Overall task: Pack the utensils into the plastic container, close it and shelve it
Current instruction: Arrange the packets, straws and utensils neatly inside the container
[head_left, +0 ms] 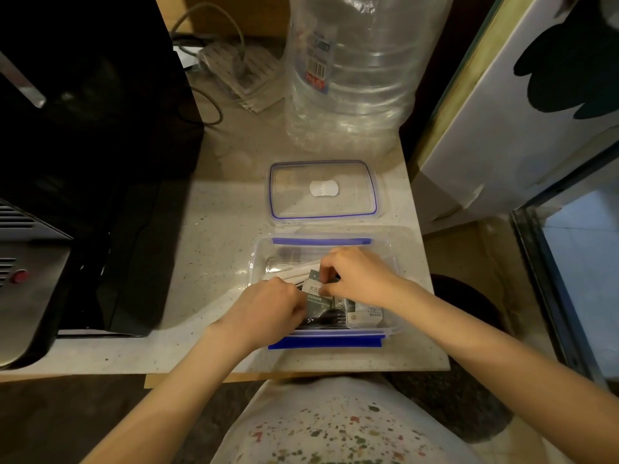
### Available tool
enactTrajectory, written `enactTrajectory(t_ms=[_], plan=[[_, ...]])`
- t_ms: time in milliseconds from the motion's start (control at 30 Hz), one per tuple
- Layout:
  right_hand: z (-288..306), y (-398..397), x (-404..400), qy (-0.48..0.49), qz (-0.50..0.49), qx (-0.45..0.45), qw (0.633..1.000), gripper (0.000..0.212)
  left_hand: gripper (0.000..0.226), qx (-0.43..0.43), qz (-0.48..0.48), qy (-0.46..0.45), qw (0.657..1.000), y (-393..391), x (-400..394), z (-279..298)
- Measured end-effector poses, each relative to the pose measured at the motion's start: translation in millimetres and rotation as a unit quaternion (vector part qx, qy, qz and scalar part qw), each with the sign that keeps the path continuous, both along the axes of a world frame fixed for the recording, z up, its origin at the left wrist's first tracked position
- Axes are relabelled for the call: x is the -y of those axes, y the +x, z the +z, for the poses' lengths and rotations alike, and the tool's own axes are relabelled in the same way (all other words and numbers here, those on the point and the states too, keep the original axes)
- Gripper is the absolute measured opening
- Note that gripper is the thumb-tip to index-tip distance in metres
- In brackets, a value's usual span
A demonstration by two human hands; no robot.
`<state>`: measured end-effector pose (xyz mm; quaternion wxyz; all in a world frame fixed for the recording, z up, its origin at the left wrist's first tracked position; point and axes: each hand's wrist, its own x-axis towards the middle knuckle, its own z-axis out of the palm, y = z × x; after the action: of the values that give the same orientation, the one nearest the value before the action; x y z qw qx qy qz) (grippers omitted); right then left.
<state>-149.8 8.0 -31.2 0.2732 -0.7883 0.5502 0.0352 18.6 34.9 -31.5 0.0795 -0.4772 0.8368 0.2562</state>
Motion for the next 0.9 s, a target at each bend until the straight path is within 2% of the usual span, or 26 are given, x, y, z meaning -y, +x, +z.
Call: enactTrajectory(t_ms=[67, 167, 233, 367, 500, 633, 733, 900], plan=[[0, 0, 0, 0.02, -0.022, 0.021, 0.999, 0.018, 0.031, 0.0, 0.006, 0.006, 1.0, -1, -1, 1], [-1, 1, -1, 0.028, -0.051, 0.038, 0.998, 0.033, 0.037, 0.0, 0.008, -0.004, 1.0, -2, -2, 3], [-1, 2, -2, 0.015, -0.049, 0.022, 0.998, 0.044, 0.036, 0.002, 0.008, -0.011, 1.0, -2, -3, 4], [-3, 5, -6, -0.009, -0.045, -0.011, 0.999, 0.048, 0.032, -0.005, 0.008, -0.009, 1.0, -3, -7, 5], [-4, 5, -5, 0.028, -0.062, 0.033, 0.997, 0.043, 0.024, -0.01, 0.004, -0.032, 0.999, -2, -7, 4], [-2, 3, 0, 0.072, -0.07, 0.076, 0.992, 0.021, 0.025, 0.011, -0.005, -0.058, 0.998, -1, -8, 5], [9, -2, 7, 0.105, -0.092, 0.137, 0.981, 0.014, 0.025, 0.018, -0.008, -0.064, 0.998, -1, -9, 5], [38, -21, 16, 0.045, -0.13, 0.213, 0.967, 0.012, 0.024, 0.007, 0.001, -0.042, 0.999, -3, -2, 4]])
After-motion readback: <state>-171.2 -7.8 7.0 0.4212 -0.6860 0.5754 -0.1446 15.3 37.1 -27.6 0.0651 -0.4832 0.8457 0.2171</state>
